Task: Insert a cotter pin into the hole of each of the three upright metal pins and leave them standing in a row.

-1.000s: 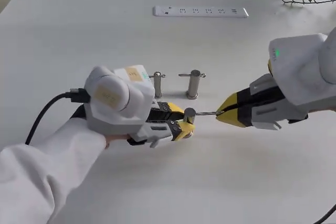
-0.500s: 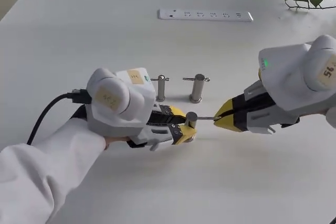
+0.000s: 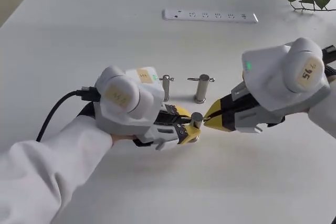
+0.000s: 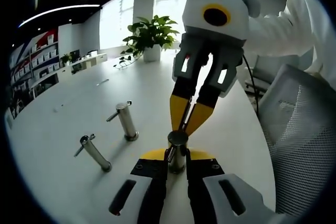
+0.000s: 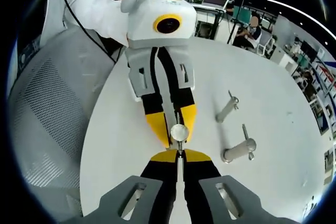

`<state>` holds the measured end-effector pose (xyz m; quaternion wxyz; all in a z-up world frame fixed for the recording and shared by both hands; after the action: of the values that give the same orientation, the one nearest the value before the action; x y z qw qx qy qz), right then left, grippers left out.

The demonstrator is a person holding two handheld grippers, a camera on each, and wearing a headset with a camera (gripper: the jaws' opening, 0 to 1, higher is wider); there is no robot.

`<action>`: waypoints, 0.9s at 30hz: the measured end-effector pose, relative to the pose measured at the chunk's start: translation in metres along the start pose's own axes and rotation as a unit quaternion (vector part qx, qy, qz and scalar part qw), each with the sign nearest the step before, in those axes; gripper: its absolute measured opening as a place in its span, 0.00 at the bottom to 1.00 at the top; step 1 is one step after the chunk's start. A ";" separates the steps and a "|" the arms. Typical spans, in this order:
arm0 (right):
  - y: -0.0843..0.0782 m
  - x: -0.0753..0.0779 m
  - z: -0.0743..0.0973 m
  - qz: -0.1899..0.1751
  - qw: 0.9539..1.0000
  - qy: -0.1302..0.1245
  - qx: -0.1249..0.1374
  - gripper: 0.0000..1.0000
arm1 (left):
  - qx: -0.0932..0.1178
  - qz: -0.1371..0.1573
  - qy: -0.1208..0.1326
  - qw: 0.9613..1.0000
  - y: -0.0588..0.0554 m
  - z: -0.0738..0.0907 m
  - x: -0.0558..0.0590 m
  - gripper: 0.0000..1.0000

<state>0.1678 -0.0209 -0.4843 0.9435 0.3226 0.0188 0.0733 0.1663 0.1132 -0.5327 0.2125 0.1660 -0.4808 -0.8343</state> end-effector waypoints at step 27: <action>-0.014 0.002 -0.008 -0.036 0.998 0.015 0.039 0.21 | -0.007 -0.001 -0.033 0.999 -0.007 0.011 0.003 0.54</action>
<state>0.1706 -0.0266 -0.4986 0.9317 0.3573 0.0477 0.0437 0.1574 0.1233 -0.5333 0.1973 0.1373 -0.4817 -0.8427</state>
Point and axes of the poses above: the centre of the closed fingertips' face, and the gripper's own axes: z roughly backward along the fingers, x roughly to its right, y roughly out of its top, the point moved 9 cm from there along z, roughly backward along the fingers, and after that the axes turned 12 degrees about y, right-handed, at the moved point
